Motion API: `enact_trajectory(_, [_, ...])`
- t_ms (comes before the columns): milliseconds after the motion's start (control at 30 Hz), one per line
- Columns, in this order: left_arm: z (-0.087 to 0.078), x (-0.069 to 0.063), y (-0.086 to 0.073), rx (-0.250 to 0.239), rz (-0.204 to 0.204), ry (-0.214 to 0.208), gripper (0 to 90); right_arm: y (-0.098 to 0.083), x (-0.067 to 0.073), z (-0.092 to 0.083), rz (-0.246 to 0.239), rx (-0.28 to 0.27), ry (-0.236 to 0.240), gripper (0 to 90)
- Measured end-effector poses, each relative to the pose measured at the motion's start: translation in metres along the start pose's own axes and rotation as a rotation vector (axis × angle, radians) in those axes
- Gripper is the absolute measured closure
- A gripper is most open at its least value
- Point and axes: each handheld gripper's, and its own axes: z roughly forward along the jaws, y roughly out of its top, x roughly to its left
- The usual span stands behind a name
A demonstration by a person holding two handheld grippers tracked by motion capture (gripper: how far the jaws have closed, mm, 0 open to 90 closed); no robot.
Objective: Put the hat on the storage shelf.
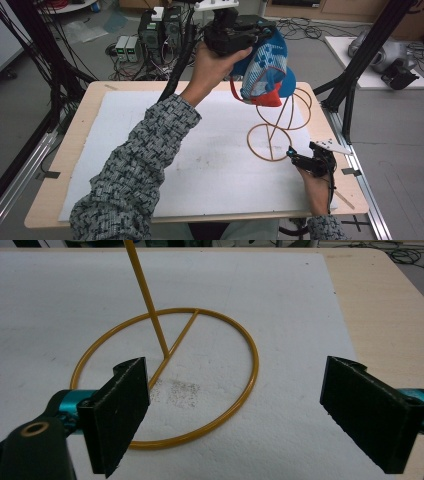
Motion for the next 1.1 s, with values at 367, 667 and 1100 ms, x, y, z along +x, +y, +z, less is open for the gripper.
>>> enact_trajectory(367, [0.026,0.004,-0.026,0.09,-0.007,-0.049,88.0,0.0,-0.002,0.001,0.005,0.004,0.004,11.5])
enact_trajectory(667, [0.037,0.01,-0.049,0.151,-0.01,-0.087,87.9,0.0,-0.002,0.002,0.005,0.007,0.005,11.5])
enact_trajectory(1100, [0.055,0.009,-0.07,0.235,-0.005,-0.104,88.0,0.0,-0.002,0.002,0.013,0.011,0.008,11.5])
